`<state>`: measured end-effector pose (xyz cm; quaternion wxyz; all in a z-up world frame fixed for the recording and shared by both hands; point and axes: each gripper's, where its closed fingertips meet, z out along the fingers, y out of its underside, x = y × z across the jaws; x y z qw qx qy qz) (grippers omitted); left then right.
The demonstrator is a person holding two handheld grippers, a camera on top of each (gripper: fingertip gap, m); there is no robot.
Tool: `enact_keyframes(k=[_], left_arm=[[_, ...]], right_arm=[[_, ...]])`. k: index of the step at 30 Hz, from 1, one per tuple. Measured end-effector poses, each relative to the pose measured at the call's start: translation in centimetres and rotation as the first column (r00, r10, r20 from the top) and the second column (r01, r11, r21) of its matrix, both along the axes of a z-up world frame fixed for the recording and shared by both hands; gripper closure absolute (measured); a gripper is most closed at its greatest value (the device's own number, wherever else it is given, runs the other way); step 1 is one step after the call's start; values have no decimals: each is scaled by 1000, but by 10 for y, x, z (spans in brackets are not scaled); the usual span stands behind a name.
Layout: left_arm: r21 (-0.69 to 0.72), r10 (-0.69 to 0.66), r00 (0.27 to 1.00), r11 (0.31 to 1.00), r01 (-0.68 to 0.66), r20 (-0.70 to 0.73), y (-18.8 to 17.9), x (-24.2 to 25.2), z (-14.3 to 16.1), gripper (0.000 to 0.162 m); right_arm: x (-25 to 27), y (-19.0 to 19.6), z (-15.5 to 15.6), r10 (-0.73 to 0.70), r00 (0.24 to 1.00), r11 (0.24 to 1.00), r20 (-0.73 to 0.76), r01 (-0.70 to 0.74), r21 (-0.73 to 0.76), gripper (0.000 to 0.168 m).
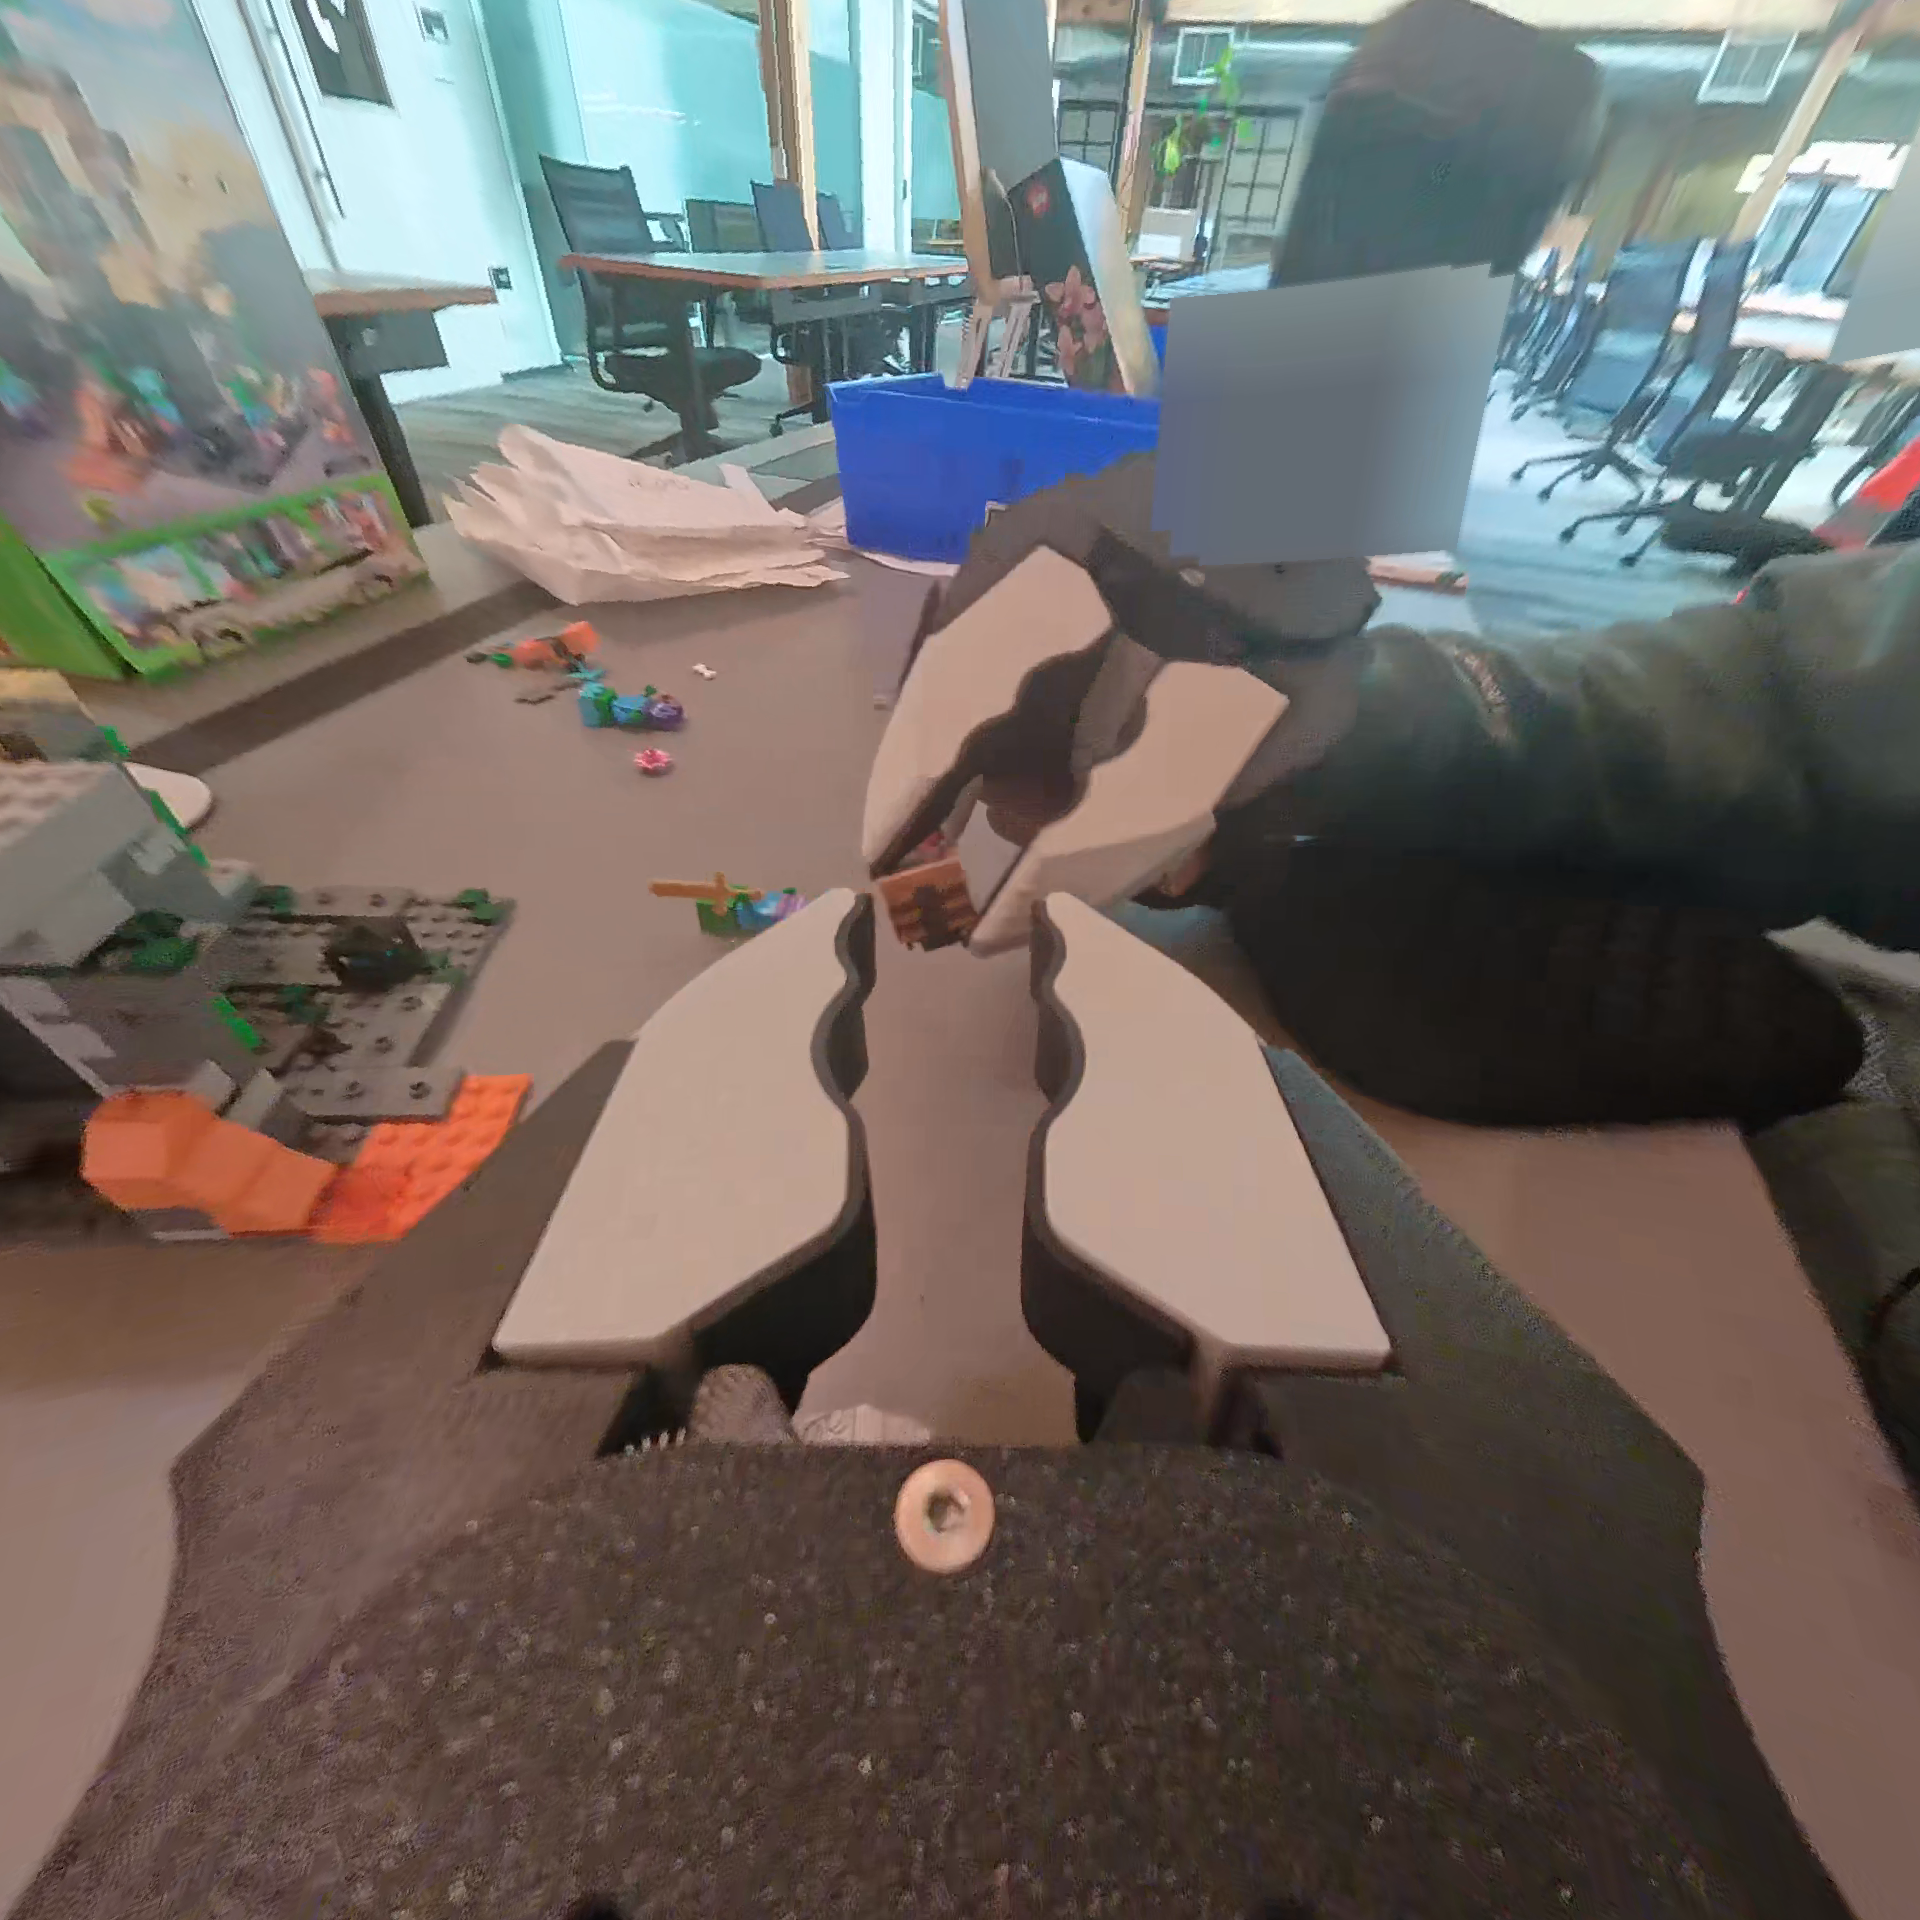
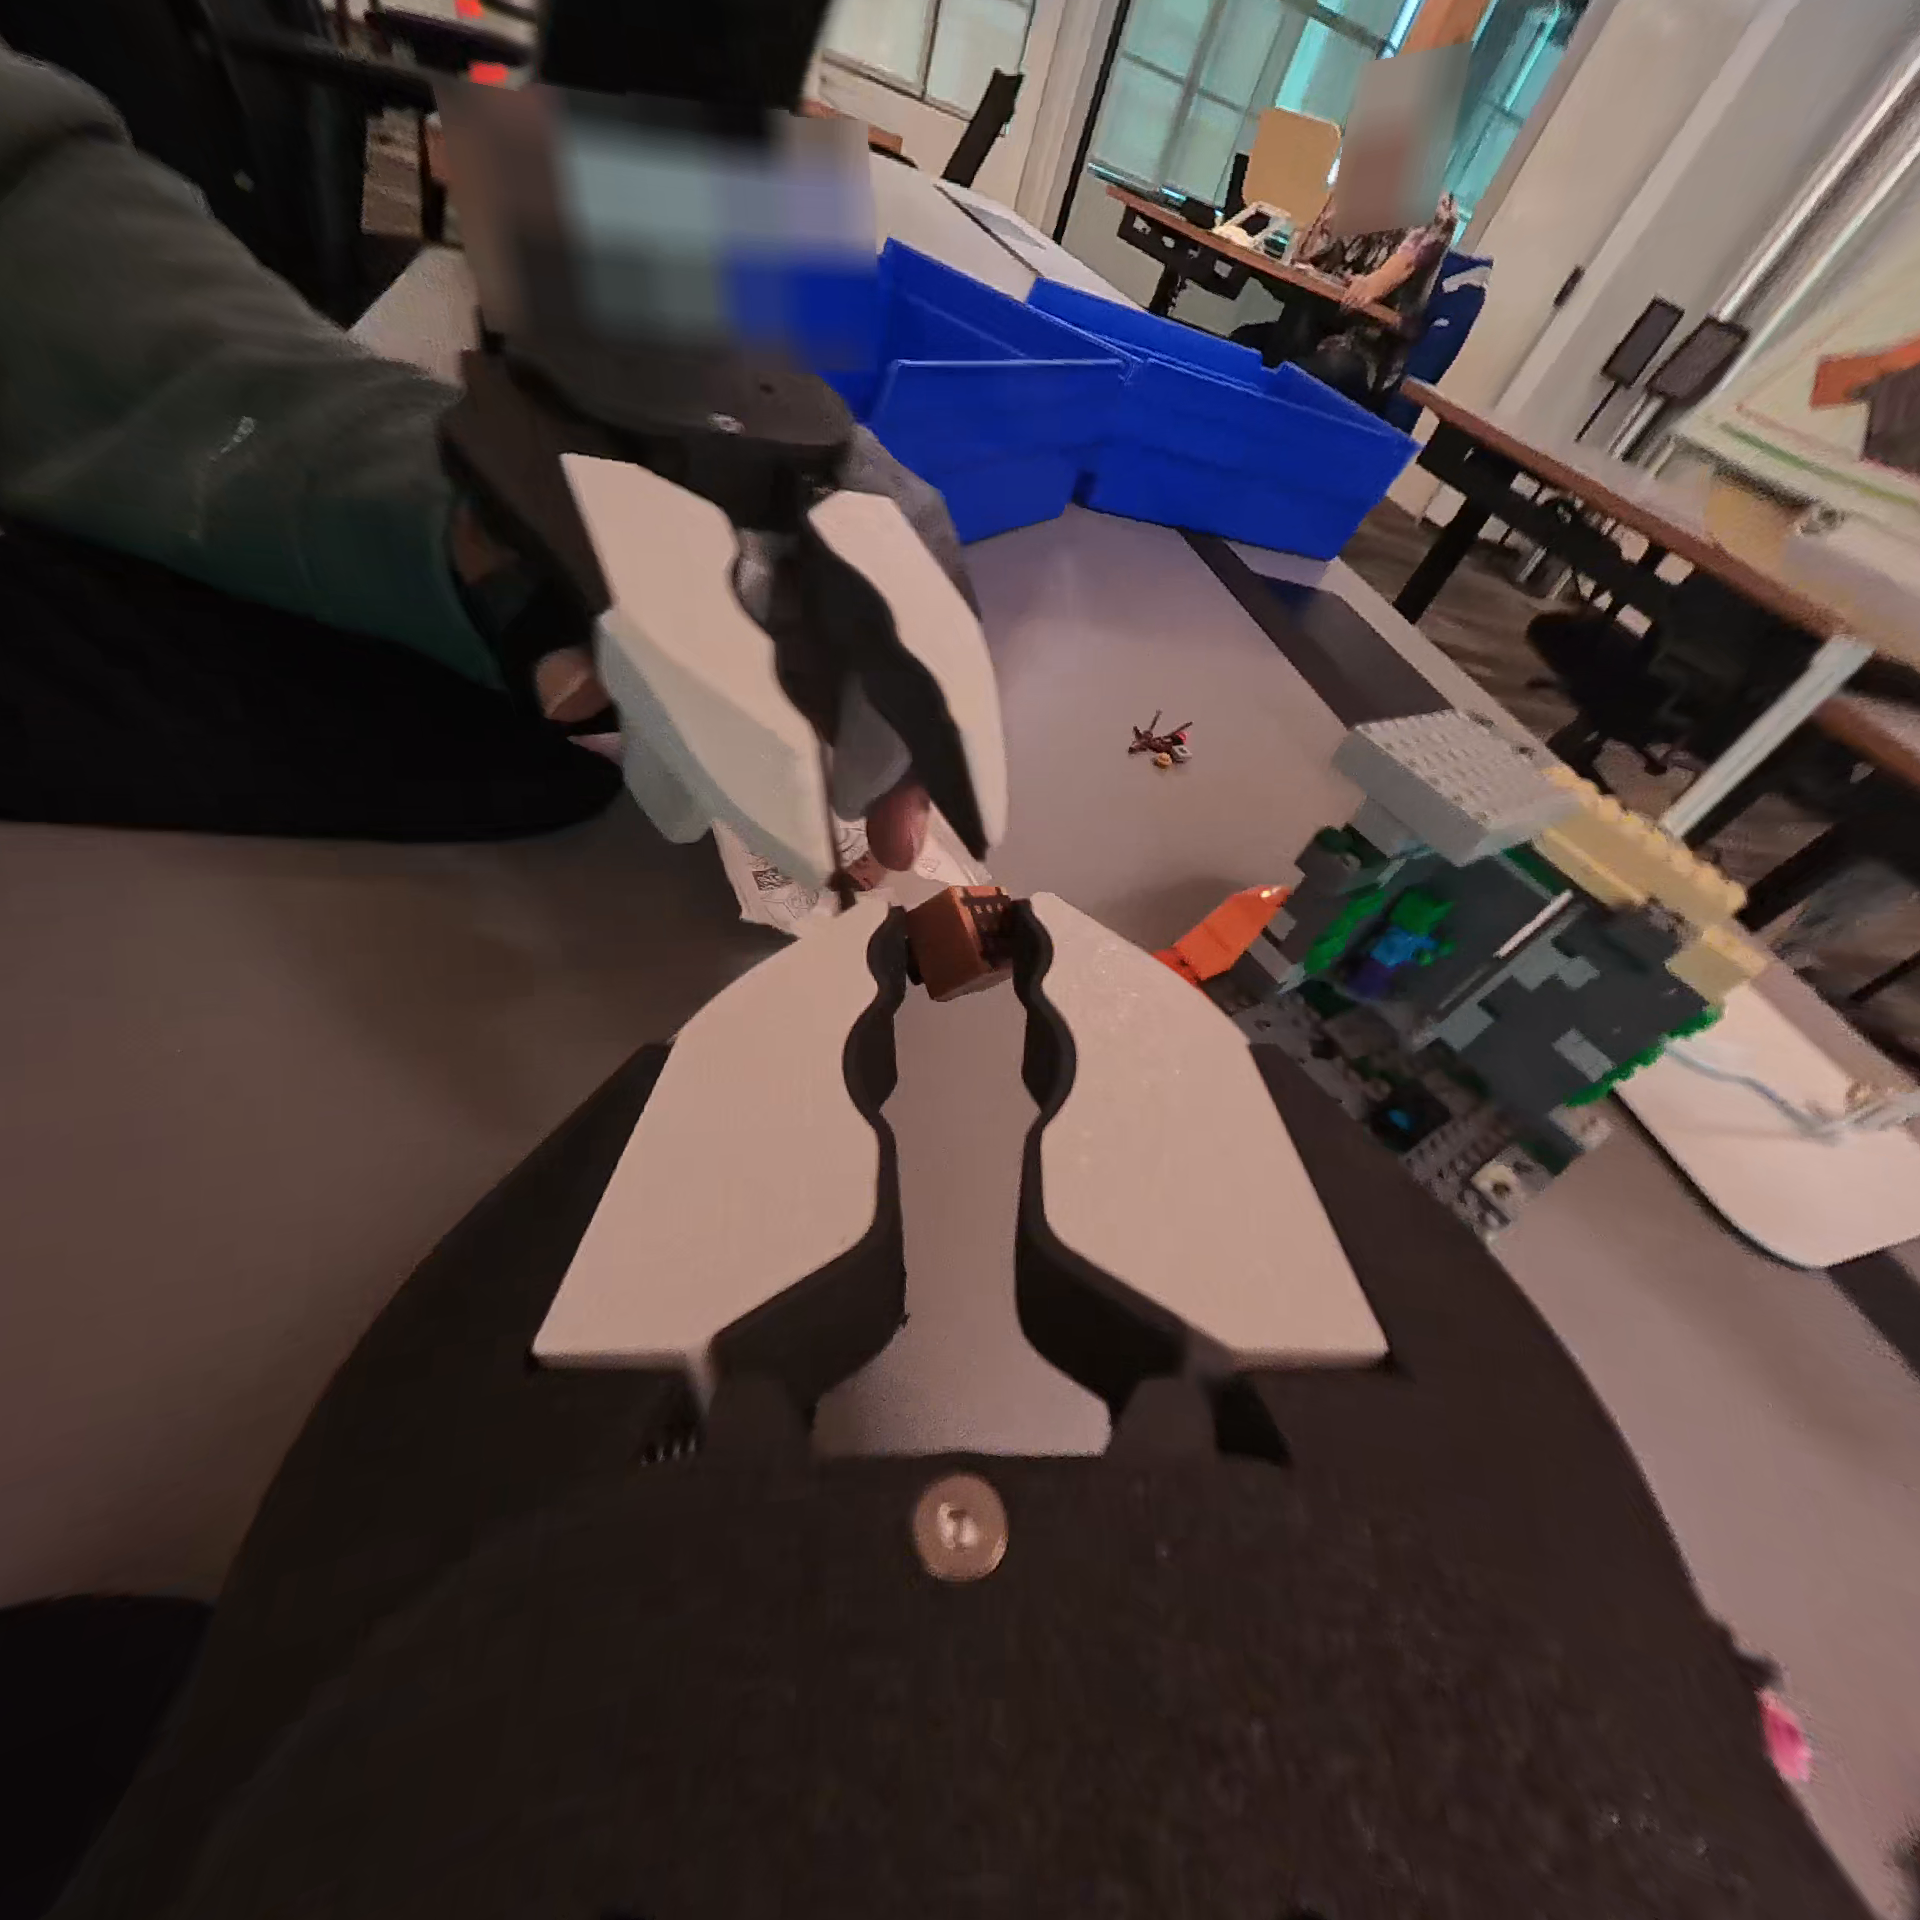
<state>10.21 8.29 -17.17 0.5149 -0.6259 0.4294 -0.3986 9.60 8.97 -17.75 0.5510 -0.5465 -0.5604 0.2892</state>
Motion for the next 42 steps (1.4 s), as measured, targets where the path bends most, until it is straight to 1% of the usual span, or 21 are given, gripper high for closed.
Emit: enact_keyframes(k=[4, 8, 11, 14, 16, 17, 19, 21, 22, 24, 27, 29, 31, 35, 38, 40, 42], left_arm=[[-98, -16, 999, 995, 19, 34, 2, -1, -1, 135], [-209, -83, 994, 973, 96, 71, -5, 1, -4, 137], [-244, -108, 990, 962, 126, 86, -6, 1, -4, 140], [-240, -112, 992, 963, 123, 62, -7, 1, -8, 145], [-222, -118, 992, 967, 127, 51, -8, 1, -6, 146], [-211, -122, 991, 969, 131, 52, -9, 1, -4, 146], [-190, -124, 991, 973, 131, 51, -10, 0, -1, 146], [-172, -123, 991, 976, 130, 48, -10, -1, 0, 146], [-166, -131, 990, 977, 137, 47, -11, -2, 0, 146], [-145, -134, 991, 980, 137, 28, -12, -2, -1, 146], [-98, -146, 989, 985, 143, -33, -16, 0, -8, 146], [-82, -158, 986, 985, 153, -57, -19, 2, -11, 146], [-80, -167, 983, 984, 162, -71, -21, 2, -13, 146], [-64, -168, 982, 985, 162, -84, -22, 3, -14, 146], [-36, -139, 987, 990, 137, -77, -18, 3, -13, 145], [-13, -124, 988, 992, 124, -96, -16, 3, -14, 137], [0, -118, 987, 993, 119, -108, -16, 4, -16, 134]], right_arm=[[-3, -6, 1, -10, 999, 992, 46, 4, 122, 149], [-6, -10, -2, -36, 992, 965, 121, 3, 262, 149], [-7, -11, -2, -62, 987, 946, 146, 12, 323, 149], [-8, -13, -4, -60, 984, 940, 165, 0, 342, 149], [-9, -14, -2, -36, 991, 957, 133, -4, 290, 149], [-9, -15, 0, -11, 995, 973, 99, -13, 232, 149], [-8, -18, 4, 57, 998, 997, 17, -58, 56, 147], [-3, -18, 8, 106, 993, 986, -60, -113, -126, 143], [0, -16, 9, 120, 988, 972, -95, -137, -191, 142], [4, -13, 10, 137, 982, 950, -132, -168, -263, 142], [4, -17, 4, 168, 980, 939, -111, -193, -284, 145], [0, -23, -6, 198, 979, 938, -51, -205, -280, 146], [-1, -26, -13, 206, 978, 942, -16, -202, -266, 151], [1, -26, -13, 222, 975, 935, -16, -217, -282, 152], [3, -23, -11, 211, 977, 932, -36, -212, -295, 152], [5, -20, -3, 199, 976, 928, -86, -216, -303, 152], [6, -20, 2, 203, 972, 920, -118, -231, -316, 152]])
